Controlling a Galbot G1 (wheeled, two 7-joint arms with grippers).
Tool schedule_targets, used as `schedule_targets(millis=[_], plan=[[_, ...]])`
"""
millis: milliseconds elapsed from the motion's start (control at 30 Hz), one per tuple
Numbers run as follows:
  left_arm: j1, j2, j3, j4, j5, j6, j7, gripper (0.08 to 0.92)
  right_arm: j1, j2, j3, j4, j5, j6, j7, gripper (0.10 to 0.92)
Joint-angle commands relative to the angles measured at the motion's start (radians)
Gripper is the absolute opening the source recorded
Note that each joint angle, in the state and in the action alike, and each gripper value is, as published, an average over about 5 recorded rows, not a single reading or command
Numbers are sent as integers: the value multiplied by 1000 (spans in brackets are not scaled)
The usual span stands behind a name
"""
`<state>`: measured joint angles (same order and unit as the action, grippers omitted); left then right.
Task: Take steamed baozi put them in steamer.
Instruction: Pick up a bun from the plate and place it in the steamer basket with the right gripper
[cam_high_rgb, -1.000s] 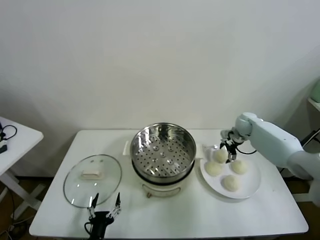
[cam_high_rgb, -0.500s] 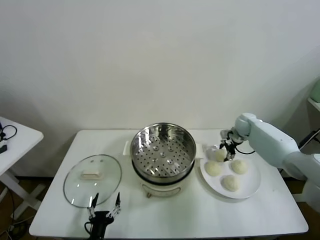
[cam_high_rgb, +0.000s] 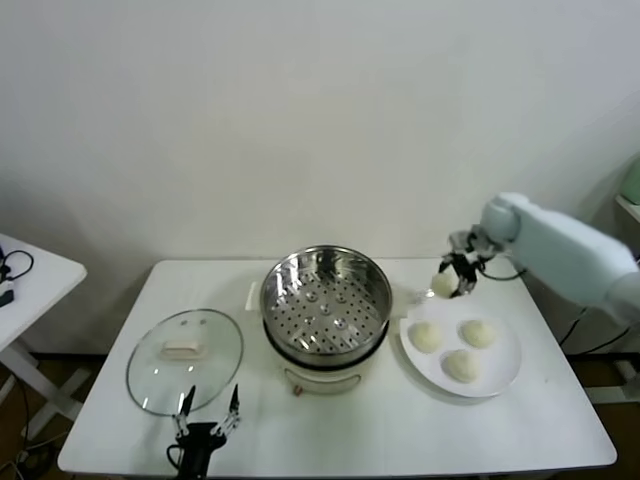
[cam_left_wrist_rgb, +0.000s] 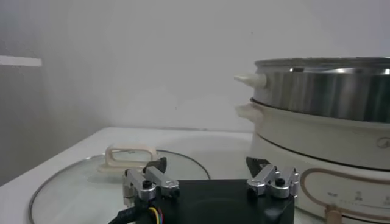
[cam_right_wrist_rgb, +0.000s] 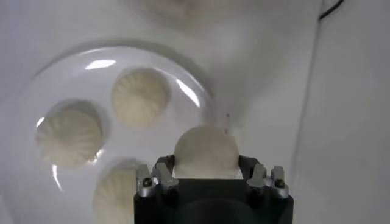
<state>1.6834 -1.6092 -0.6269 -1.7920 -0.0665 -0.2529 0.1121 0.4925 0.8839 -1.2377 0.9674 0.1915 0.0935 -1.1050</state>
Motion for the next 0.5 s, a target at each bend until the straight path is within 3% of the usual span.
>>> schedule_targets(millis=[33, 300, 500], plan=[[2, 5, -1, -2, 1, -1, -1, 823, 364, -48, -247, 248, 231, 53, -12, 696], [3, -1, -3, -5, 9, -1, -7, 823, 428, 56, -248, 467, 163, 236, 40, 695], [7, -6, -6, -11, 16, -2, -8, 823, 345, 192, -239, 414, -71, 474, 145, 692]])
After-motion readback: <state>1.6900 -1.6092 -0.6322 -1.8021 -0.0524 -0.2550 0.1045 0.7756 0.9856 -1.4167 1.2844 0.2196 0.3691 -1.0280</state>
